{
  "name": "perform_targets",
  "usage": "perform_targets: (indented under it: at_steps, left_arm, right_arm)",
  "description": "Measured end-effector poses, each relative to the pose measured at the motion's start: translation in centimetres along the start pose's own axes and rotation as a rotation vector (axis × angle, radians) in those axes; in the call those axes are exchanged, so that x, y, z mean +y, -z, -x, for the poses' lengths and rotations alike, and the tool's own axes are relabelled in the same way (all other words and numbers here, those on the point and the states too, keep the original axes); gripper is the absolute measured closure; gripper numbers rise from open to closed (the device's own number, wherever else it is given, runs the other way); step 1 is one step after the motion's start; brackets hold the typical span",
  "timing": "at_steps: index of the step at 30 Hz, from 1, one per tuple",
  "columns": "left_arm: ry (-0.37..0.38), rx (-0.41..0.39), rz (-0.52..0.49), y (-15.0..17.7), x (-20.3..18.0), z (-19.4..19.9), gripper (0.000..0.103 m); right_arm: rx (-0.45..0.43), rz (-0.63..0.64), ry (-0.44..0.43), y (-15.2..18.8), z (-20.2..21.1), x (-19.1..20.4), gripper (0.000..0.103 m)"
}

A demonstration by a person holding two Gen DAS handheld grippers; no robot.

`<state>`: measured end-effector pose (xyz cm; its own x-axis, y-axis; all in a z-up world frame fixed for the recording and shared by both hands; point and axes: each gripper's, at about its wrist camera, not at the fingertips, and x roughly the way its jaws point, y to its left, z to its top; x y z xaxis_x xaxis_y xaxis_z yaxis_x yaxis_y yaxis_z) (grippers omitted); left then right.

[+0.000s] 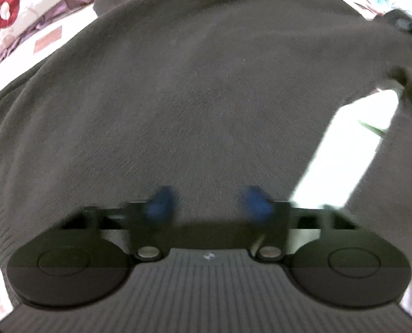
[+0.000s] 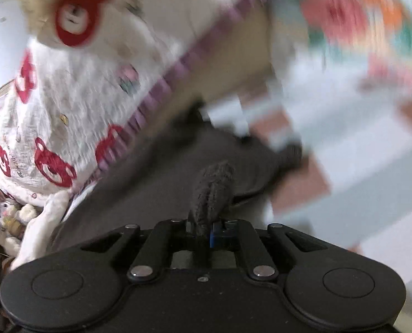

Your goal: Fold clothes

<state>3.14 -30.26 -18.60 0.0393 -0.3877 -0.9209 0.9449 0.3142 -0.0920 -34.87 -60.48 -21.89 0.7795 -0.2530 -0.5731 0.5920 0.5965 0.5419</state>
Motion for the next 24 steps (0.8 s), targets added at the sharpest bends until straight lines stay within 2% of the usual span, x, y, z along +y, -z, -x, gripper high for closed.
perform_targets:
  at_steps: [4,7,10,11,12,14,16,18,21,24]
  left_arm:
    - [0.007,0.058,0.008,0.2,0.4,0.8,0.097]
    - [0.042,0.059,0.025,-0.3,0.4,1.1,0.096]
    - [0.101,0.002,0.058,-1.6,0.0,2.0,0.091]
    - [0.124,-0.029,0.063,-2.2,-0.4,2.4,0.084]
    - [0.148,-0.06,0.067,-2.8,-0.8,2.8,0.076]
    - [0.169,-0.121,0.066,-4.1,-1.8,3.2,0.067]
    - [0.16,-0.171,0.047,-5.7,-3.2,2.7,0.063]
    - [0.147,-0.21,0.029,-7.5,-4.6,1.7,0.062]
    - [0.123,-0.24,0.028,-10.7,-6.5,-0.9,0.062]
    - [0.103,-0.266,0.06,-13.6,-8.1,-3.2,0.062]
  right_arm:
    - [0.049,0.042,0.073,0.6,1.2,0.3,0.097]
    - [0.085,0.074,0.128,1.1,2.1,0.6,0.096]
    - [0.122,0.106,0.182,1.5,3.1,0.8,0.088]
    - [0.134,0.116,0.201,1.7,3.4,0.9,0.085]
    - [0.124,0.122,0.205,1.2,4.0,0.9,0.084]
    - [0.073,0.125,0.195,-0.5,5.6,0.7,0.083]
    - [0.022,0.128,0.185,-2.3,7.2,0.6,0.082]
    - [-0.044,0.087,0.126,-4.3,8.1,-0.1,0.08]
    - [-0.022,0.089,0.114,-7.3,4.9,-0.3,0.08]
    - [0.055,0.113,0.13,-9.3,-0.5,-1.0,0.08]
